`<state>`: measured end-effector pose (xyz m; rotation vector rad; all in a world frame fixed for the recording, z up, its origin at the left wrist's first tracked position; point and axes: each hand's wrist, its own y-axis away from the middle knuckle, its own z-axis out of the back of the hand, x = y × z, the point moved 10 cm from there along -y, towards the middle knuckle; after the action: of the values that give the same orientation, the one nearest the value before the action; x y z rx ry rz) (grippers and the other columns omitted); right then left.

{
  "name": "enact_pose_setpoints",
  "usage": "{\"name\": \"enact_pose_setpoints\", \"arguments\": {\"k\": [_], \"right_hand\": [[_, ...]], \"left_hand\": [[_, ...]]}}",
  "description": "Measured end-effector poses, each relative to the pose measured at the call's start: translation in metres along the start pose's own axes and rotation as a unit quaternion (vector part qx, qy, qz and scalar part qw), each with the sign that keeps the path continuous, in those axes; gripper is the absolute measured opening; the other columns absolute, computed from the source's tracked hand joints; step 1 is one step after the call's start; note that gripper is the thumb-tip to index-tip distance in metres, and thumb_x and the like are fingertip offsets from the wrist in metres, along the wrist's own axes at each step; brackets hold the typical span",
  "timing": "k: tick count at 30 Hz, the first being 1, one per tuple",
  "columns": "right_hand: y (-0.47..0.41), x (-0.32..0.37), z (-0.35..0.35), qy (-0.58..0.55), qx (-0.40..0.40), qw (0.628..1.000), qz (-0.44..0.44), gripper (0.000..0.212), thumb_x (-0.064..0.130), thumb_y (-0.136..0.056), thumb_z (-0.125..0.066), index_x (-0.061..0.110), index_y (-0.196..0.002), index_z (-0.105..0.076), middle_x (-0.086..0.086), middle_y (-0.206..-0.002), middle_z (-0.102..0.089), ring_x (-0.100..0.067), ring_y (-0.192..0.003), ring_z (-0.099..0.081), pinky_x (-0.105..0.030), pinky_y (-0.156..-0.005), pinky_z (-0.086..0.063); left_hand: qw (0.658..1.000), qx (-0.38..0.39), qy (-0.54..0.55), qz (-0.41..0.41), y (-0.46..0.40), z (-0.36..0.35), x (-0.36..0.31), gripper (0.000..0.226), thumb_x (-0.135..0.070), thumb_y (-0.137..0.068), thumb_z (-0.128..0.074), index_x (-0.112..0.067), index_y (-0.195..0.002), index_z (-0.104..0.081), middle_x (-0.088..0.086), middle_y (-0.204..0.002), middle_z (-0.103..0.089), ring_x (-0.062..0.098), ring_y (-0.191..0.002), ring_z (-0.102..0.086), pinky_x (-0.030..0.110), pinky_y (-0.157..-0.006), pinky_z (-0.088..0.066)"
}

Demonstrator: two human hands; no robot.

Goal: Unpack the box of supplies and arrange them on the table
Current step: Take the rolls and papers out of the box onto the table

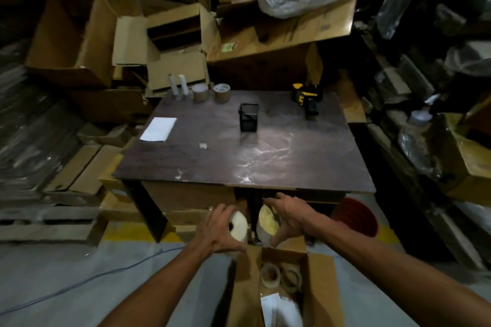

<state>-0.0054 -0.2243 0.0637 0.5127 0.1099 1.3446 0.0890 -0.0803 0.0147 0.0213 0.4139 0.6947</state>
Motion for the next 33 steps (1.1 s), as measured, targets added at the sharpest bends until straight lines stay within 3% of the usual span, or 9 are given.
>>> {"name": "enact_pose_setpoints", "arguments": {"k": [5, 13, 17, 22, 33], "right_hand": [[-0.034, 0.048, 0.074, -0.026, -0.032, 0.999, 0.019, 0.109, 0.058, -0.057, -0.085, 0.030, -0.146, -0.030, -0.001, -0.132, -0.044, -0.023, -0.112, -0.050, -0.039, -0.091, -0.050], [-0.140, 0.108, 0.130, 0.021, -0.098, 0.995, 0.018, 0.117, 0.072, -0.046, -0.079, 0.028, -0.144, -0.033, -0.004, -0.130, -0.049, -0.027, -0.108, -0.056, -0.038, -0.088, -0.052], [-0.189, 0.123, 0.129, 0.019, -0.097, 0.995, -0.010, 0.120, 0.073, -0.043, -0.078, 0.023, -0.141, -0.032, -0.007, -0.131, -0.048, -0.030, -0.108, -0.056, -0.041, -0.087, -0.052], [-0.233, 0.127, 0.113, 0.011, -0.081, 0.996, -0.035, 0.102, 0.070, -0.040, -0.078, 0.021, -0.124, -0.046, -0.008, -0.122, -0.051, -0.029, -0.100, -0.058, -0.041, -0.082, -0.054], [-0.271, 0.135, 0.087, -0.011, -0.073, 0.995, -0.061, 0.119, 0.066, -0.046, -0.081, 0.021, -0.144, -0.030, -0.011, -0.133, -0.046, -0.036, -0.112, -0.055, -0.045, -0.093, -0.050]], "left_hand": [[1.000, -0.017, -0.007, -0.005, -0.022, 0.093, 0.034, 0.107, -0.080, -0.045, -0.067, -0.028, -0.135, -0.042, -0.005, -0.129, -0.047, 0.021, -0.117, -0.048, 0.039, -0.097, -0.045], [0.998, -0.058, -0.007, 0.033, -0.072, 0.195, 0.134, 0.098, -0.070, -0.050, -0.075, -0.029, -0.133, -0.043, -0.002, -0.127, -0.048, 0.023, -0.117, -0.047, 0.039, -0.095, -0.045], [0.997, -0.044, 0.003, 0.069, -0.098, 0.204, 0.176, 0.098, -0.067, -0.052, -0.075, -0.030, -0.136, -0.042, 0.001, -0.131, -0.047, 0.026, -0.122, -0.045, 0.042, -0.099, -0.045], [0.996, -0.031, 0.017, 0.087, -0.126, 0.191, 0.212, 0.099, -0.066, -0.050, -0.076, -0.031, -0.136, -0.041, 0.001, -0.133, -0.047, 0.027, -0.123, -0.044, 0.043, -0.100, -0.045], [0.991, -0.024, 0.046, 0.126, -0.147, 0.158, 0.261, 0.101, -0.070, -0.052, -0.073, -0.033, -0.139, -0.038, 0.002, -0.142, -0.040, 0.035, -0.133, -0.038, 0.050, -0.106, -0.040]]}}
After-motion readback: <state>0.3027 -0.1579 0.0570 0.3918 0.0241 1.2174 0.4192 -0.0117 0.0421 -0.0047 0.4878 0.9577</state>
